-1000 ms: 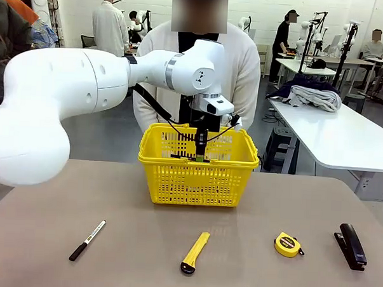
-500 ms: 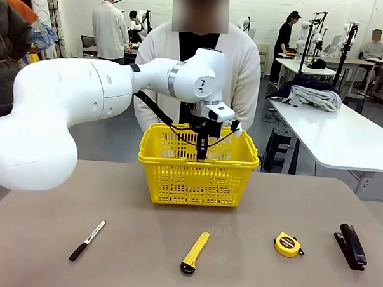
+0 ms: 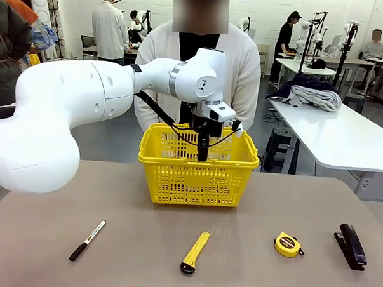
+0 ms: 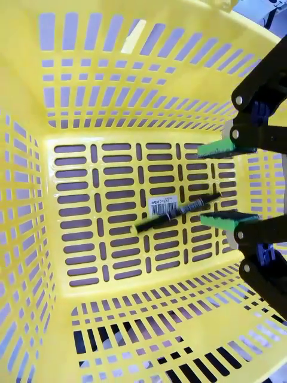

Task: Place the items the person wants into the basket.
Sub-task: Pick up the item the person points to and place it in the Market Basket.

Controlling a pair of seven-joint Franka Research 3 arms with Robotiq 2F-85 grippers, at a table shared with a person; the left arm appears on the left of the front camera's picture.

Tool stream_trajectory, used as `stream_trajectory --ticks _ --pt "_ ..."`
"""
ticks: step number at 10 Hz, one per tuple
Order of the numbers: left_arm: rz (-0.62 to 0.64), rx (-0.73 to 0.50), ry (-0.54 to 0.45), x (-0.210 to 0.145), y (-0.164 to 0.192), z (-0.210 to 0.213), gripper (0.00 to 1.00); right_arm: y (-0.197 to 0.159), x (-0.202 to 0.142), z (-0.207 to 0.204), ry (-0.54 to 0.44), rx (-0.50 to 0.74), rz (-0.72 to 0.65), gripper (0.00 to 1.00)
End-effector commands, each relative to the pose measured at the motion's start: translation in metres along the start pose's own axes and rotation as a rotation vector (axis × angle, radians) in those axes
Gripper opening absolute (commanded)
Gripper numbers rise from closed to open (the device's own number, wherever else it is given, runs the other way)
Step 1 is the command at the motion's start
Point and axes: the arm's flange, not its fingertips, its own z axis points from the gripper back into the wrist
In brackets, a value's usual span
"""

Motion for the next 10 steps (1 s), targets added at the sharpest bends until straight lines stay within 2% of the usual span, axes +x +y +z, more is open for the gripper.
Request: stream_trajectory --ticks 1,8,9,10 --pt "0.0 -0.005 0.02 0.013 0.02 0.008 1.0 0.0 0.002 -0.001 -0.022 0.019 0.013 1.0" --pt "0.019 -0.023 0.016 0.012 0.018 0.014 1.0 0.0 0.002 -0.001 -0.022 0.019 0.013 1.0" --pt "0.008 -0.022 -0.017 0.002 0.002 0.039 1.0 0.0 0.002 -0.001 -0.022 0.019 0.013 1.0" --pt "-0.025 0.003 -0.045 -0.023 -0.029 0.077 1.0 0.0 0.002 -0.001 -0.022 0.019 0.013 1.0"
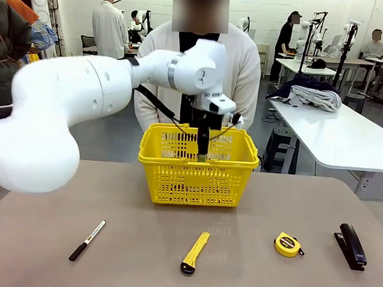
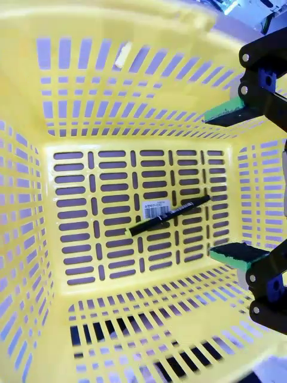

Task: Place the items the person wants into the basket.
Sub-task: Pick up the item the person points to and place it in the Market Basket.

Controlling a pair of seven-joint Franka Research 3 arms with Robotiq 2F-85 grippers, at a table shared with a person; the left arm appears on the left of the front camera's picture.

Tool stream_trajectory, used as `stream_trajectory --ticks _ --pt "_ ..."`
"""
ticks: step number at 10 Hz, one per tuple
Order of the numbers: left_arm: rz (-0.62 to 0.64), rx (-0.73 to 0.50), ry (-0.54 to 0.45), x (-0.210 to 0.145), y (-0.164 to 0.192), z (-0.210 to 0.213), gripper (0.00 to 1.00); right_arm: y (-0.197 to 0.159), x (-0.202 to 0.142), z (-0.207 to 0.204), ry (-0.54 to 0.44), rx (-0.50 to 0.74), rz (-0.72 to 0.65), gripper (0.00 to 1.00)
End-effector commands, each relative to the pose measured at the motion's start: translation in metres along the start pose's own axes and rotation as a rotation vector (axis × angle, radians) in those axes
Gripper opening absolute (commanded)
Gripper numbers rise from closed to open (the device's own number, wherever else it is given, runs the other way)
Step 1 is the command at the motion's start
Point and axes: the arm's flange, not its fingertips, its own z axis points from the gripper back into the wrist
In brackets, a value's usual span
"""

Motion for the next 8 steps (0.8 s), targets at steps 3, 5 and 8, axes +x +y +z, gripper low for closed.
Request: stream_trajectory --ticks 3,5,8 --pt "-0.047 0.007 -0.141 -0.125 -0.119 0.124 1.0 0.0 0.002 -0.001 -0.022 0.018 0.013 1.0" --pt "0.057 0.032 -0.198 -0.188 -0.159 0.125 1.0 0.0 0.002 -0.001 -0.022 0.018 0.013 1.0" --pt "0.213 0.076 -0.333 -0.273 -0.191 0.12 1.0 0.0 0.002 -0.001 -0.022 0.018 0.013 1.0"
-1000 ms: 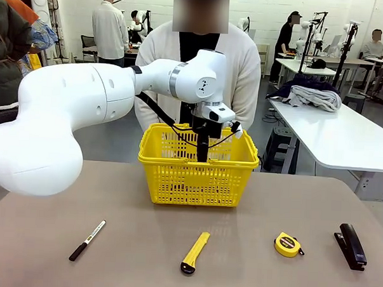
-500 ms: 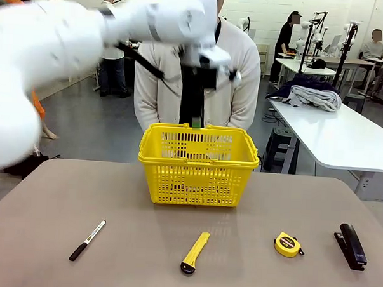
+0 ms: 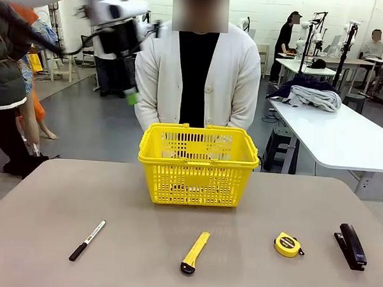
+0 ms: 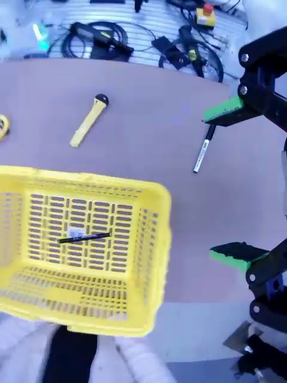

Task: Place the items the person wants into the basket.
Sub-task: Pick up the item the person points to and place it in the Market Basket.

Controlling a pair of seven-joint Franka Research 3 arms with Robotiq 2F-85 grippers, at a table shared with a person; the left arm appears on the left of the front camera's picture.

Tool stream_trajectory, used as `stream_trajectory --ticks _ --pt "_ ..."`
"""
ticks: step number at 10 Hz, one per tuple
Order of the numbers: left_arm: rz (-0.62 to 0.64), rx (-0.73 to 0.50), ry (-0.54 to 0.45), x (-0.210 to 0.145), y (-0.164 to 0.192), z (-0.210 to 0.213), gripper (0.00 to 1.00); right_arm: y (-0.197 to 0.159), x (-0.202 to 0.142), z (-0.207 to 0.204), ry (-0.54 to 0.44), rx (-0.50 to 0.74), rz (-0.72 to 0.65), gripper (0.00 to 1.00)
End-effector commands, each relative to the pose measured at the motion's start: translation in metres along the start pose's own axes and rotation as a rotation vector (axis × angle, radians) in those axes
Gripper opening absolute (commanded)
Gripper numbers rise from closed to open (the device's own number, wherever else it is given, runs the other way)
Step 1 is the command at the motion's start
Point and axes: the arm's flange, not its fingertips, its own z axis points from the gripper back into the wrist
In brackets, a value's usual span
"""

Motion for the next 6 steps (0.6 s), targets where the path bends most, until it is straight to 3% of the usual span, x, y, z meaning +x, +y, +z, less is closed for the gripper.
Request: stream_trajectory --ticks 1,4,6 --pt "0.022 0.039 -0.077 -0.083 -0.06 -0.042 1.0 0.0 0.002 -0.001 -0.023 0.018 0.014 1.0" --pt "0.074 0.002 -0.024 -0.104 -0.036 -0.042 1.0 0.0 0.002 -0.001 -0.023 0.018 0.014 1.0" --pt "0.075 0.013 0.026 -0.088 -0.03 -0.045 1.0 0.0 0.002 -0.001 -0.023 0.018 0.014 1.0"
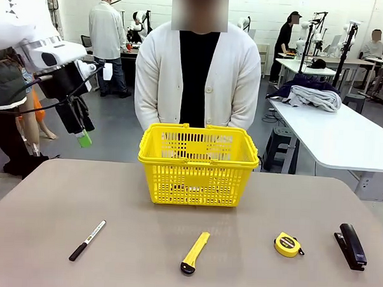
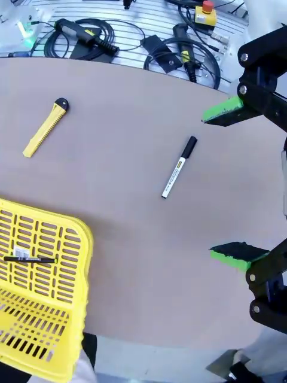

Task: Place the items the person wants into the basket.
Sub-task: Pick up the item the person points to and place it in the Market Basket.

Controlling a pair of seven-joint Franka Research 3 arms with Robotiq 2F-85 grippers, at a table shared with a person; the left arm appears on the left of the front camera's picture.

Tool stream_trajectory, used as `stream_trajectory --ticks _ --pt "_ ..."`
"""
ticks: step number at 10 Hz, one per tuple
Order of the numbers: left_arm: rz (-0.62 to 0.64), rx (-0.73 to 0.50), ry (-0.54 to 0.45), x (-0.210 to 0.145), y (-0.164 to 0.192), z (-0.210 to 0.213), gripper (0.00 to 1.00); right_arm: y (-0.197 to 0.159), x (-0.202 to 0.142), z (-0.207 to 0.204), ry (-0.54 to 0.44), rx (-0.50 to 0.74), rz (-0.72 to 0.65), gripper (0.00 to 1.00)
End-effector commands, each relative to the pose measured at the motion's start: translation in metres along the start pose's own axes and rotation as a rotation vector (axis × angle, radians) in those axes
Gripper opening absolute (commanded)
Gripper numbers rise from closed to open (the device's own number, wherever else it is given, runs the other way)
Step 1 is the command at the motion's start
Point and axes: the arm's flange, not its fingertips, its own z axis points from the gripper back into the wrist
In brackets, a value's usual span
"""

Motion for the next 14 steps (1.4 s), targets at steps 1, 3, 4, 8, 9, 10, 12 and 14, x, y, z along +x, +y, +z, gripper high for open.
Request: stream_trajectory --ticks 1,3,4,8,9,10,12,14 --pt "0.01 -0.003 -0.026 -0.008 -0.003 0.004 1.0 0.0 0.002 -0.001 -0.023 0.018 0.014 1.0" --pt "0.01 -0.003 -0.026 -0.008 -0.003 0.004 1.0 0.0 0.002 -0.001 -0.023 0.018 0.014 1.0" --pt "0.01 -0.003 -0.026 -0.008 -0.003 0.004 1.0 0.0 0.002 -0.001 -0.023 0.018 0.014 1.0" --pt "-0.085 -0.068 -0.182 -0.049 -0.009 0.026 1.0 0.0 0.002 -0.001 -0.023 0.018 0.014 1.0" --pt "-0.157 -0.137 -0.363 -0.104 -0.028 0.054 1.0 0.0 0.002 -0.001 -0.023 0.018 0.014 1.0" --pt "-0.181 -0.133 -0.483 -0.161 -0.049 0.08 1.0 0.0 0.002 -0.001 -0.023 0.018 0.014 1.0" --pt "-0.153 -0.089 -0.596 -0.229 -0.066 0.113 1.0 0.0 0.002 -0.001 -0.023 0.018 0.014 1.0" --pt "0.029 0.02 -0.728 -0.264 -0.068 0.148 1.0 0.0 0.002 -0.001 -0.023 0.018 0.014 1.0"
